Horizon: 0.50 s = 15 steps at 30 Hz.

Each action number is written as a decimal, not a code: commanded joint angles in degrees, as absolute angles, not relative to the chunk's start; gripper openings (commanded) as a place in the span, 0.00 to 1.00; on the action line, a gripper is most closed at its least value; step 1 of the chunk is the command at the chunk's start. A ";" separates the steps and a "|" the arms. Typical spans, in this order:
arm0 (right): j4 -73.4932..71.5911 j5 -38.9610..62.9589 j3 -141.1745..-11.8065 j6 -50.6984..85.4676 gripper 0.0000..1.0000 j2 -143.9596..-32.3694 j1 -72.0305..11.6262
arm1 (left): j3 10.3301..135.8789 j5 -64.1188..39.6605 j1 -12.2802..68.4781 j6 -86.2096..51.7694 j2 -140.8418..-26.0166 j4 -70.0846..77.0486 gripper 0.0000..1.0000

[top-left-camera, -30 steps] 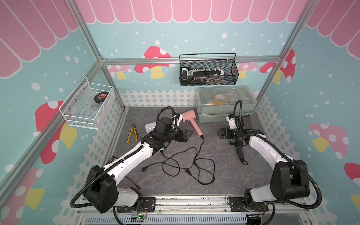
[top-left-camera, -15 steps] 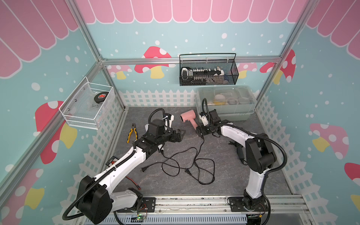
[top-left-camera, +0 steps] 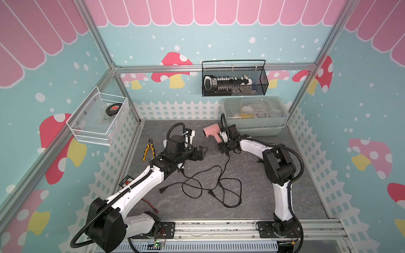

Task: Wrap the cord around the hair dryer
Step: Pick up the hair dryer from the center of the board.

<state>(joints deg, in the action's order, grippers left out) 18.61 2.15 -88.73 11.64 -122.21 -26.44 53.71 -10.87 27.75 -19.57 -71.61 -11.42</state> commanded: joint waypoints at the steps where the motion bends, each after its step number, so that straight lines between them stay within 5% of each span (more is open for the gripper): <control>1: 18.43 0.97 -91.44 10.73 0.80 -124.33 -27.13 | 53.79 -10.33 27.25 -20.63 -71.51 -11.78 0.94; 15: 20.01 1.13 -99.62 10.20 0.76 -131.06 -27.23 | 53.70 -10.05 27.07 -20.68 -71.00 -12.02 0.94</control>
